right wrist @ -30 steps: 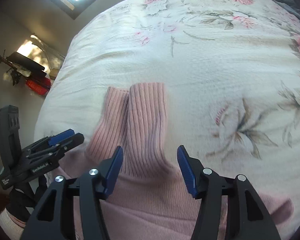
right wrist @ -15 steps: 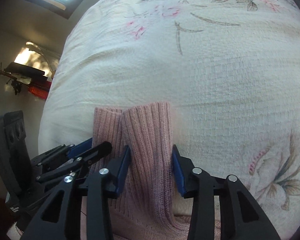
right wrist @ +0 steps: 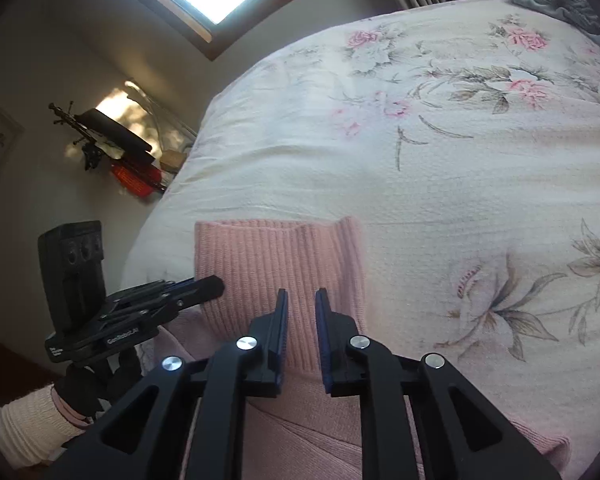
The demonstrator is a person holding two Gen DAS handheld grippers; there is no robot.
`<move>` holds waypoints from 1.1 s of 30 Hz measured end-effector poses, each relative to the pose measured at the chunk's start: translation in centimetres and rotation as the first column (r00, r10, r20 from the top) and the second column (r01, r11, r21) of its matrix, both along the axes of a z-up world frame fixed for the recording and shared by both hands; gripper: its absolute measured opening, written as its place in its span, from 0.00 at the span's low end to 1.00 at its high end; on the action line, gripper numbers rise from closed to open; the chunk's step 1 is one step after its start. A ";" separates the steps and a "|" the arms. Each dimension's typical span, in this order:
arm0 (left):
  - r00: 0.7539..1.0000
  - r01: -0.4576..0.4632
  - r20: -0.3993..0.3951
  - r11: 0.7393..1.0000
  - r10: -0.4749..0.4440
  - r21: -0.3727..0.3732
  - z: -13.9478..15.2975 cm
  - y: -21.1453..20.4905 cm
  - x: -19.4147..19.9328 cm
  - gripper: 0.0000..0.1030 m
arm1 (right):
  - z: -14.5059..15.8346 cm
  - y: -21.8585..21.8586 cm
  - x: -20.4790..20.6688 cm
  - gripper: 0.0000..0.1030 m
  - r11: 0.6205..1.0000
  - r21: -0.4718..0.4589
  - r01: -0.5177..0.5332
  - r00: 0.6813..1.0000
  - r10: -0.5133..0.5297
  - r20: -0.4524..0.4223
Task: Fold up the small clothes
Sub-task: 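Grasp the turtleneck collar with the left tool while the right tool grasps it too, then fold the collar down toward the hem with both tools and release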
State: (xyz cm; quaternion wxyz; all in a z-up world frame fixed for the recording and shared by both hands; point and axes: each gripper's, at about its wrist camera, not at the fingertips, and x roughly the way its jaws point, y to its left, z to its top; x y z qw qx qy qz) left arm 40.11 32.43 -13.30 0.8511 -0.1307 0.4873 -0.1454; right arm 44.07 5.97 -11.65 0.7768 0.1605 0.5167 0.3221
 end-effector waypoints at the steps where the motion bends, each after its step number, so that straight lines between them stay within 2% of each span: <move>1: 1.000 -0.015 -0.010 1.000 0.015 0.007 -0.4 -0.1 0.1 0.07 | -0.7 0.2 0.7 0.16 1.000 -0.018 0.009 0.999 -0.009 -0.032; 3: 0.998 -0.055 -0.030 0.998 0.055 0.008 -1.0 0.4 0.5 0.07 | -2.7 0.5 1.9 0.33 0.998 -0.048 0.030 0.994 -0.035 -0.104; 4: 0.996 -0.076 -0.047 0.997 0.076 -0.004 -1.4 0.7 0.8 0.07 | -3.5 0.7 2.3 0.47 0.998 -0.048 0.035 0.990 -0.041 -0.132; 6: 0.991 -0.111 -0.075 0.994 0.110 -0.012 -1.9 1.4 1.5 0.07 | -4.9 1.7 3.3 0.50 0.997 -0.074 0.026 0.986 -0.038 -0.160; 8: 0.987 -0.129 -0.102 0.992 0.128 -0.009 -2.5 1.9 2.0 0.08 | -6.3 3.0 4.2 0.62 0.993 -0.117 0.004 0.982 -0.026 -0.187; 11: 0.979 -0.149 -0.144 0.989 0.147 -0.005 -3.6 2.3 2.7 0.11 | -7.8 4.6 5.4 0.64 0.989 -0.145 0.005 0.977 -0.036 -0.212; 12: 0.975 -0.158 -0.161 0.987 0.155 -0.006 -4.1 2.4 2.8 0.12 | -8.3 4.9 5.8 0.64 0.990 -0.139 0.017 0.974 -0.048 -0.223; 13: 0.971 -0.168 -0.175 0.986 0.164 -0.007 -4.5 2.5 3.0 0.12 | -8.5 5.1 6.1 0.58 0.992 -0.126 0.024 0.972 -0.052 -0.229; 14: 0.968 -0.175 -0.182 0.985 0.170 -0.012 -4.7 2.6 3.0 0.12 | -8.7 5.3 6.2 0.37 0.994 -0.110 0.020 0.972 -0.045 -0.231; 16: 0.968 -0.182 -0.182 0.983 0.173 -0.029 -4.7 2.7 3.0 0.11 | -8.3 5.5 6.3 0.11 0.997 -0.083 0.000 0.973 -0.019 -0.230; 18: 0.973 -0.177 -0.163 0.983 0.166 -0.055 -4.0 2.8 2.7 0.10 | -6.5 4.8 5.6 0.11 0.999 -0.054 -0.007 0.986 -0.002 -0.169; 21: 0.986 -0.144 -0.093 0.986 0.136 -0.084 -2.1 2.8 1.3 0.08 | -3.1 3.5 3.1 0.10 0.999 -0.018 -0.043 0.998 0.042 -0.044; 24: 0.997 -0.081 -0.006 0.993 0.081 -0.088 0.2 2.2 -1.4 0.08 | -0.2 2.0 -1.2 0.10 0.995 -0.016 -0.099 0.991 0.100 0.087; 26: 0.999 -0.035 0.037 0.995 0.038 -0.089 1.3 2.0 -3.8 0.08 | 1.2 1.6 -4.6 0.10 0.989 -0.064 -0.132 0.976 0.141 0.166; 29: 0.998 0.041 0.043 0.997 -0.038 -0.062 1.2 1.2 -7.9 0.08 | 1.0 1.0 -9.7 0.11 0.974 -0.112 -0.197 0.958 0.215 0.188; 33: 0.993 0.104 -0.059 0.994 -0.105 -0.018 -2.0 0.9 -13.0 0.08 | -2.1 0.5 -14.9 0.11 0.944 -0.216 -0.251 0.954 0.279 0.113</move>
